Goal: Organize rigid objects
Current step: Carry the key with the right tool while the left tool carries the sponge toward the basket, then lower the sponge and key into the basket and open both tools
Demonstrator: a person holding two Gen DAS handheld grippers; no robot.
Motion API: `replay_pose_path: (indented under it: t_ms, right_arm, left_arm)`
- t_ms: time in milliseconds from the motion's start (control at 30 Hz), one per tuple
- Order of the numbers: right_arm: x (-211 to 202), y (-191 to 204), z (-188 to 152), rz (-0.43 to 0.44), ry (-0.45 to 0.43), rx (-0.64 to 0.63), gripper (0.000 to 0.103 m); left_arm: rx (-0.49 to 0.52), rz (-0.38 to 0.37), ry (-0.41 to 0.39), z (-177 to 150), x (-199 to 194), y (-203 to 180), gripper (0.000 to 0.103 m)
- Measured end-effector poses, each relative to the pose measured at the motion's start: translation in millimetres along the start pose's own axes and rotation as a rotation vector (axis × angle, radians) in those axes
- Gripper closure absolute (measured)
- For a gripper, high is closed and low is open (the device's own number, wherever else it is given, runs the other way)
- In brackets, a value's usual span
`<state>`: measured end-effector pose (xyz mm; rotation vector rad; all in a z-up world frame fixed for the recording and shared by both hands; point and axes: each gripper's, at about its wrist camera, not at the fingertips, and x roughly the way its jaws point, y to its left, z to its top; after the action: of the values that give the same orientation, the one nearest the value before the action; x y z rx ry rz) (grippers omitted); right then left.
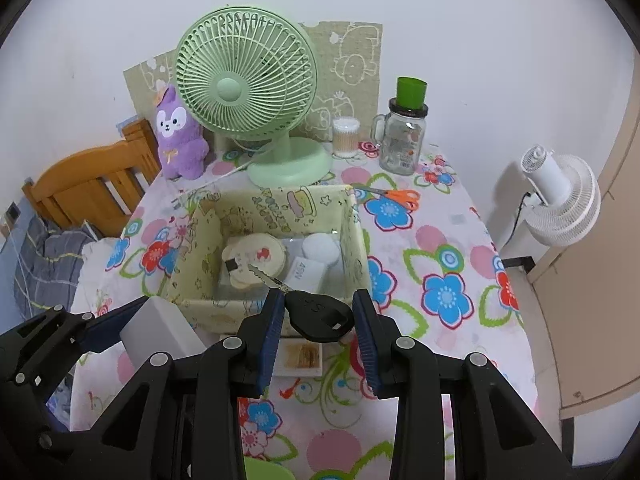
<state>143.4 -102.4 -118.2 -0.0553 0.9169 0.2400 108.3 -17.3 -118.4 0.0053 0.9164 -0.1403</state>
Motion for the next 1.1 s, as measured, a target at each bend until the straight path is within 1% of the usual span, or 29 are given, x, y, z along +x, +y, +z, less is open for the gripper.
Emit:
replay_pose_path:
  t_ms: [133, 333, 500, 833, 900, 967, 1100]
  right_arm:
    - [10, -3, 11, 0.017, 0.003, 0.018, 0.065]
    - [25, -4, 27, 0.016, -0.005, 0.005, 0.065]
    - [42, -9, 36, 0.018, 0.013, 0.02, 0.065]
    - [77, -12, 44, 0.031, 0.076, 0.061, 0.065]
    - [81, -12, 45, 0.025, 0.084, 0.065, 0.065]
    - [85, -13, 44, 0.0, 0.092, 0.086, 0.064]
    - [90, -17, 43, -0.002, 0.098, 0.115, 0.064]
  left_arm:
    - [-0.015, 0.011, 0.0, 11, 7, 5, 0.045]
    - [-0.037, 0.031, -0.007, 25, 21, 12, 0.045]
    - [-0.044, 0.041, -0.001, 33, 35, 15, 0.045]
    - [-0.08, 0.039, 0.052, 43, 69, 24, 0.045]
    - [-0.084, 0.038, 0.061, 44, 73, 26, 0.045]
    - [-0.084, 0.039, 0.067, 45, 77, 27, 0.045]
    - [-0.081, 0.037, 0.075, 45, 85, 27, 0.045]
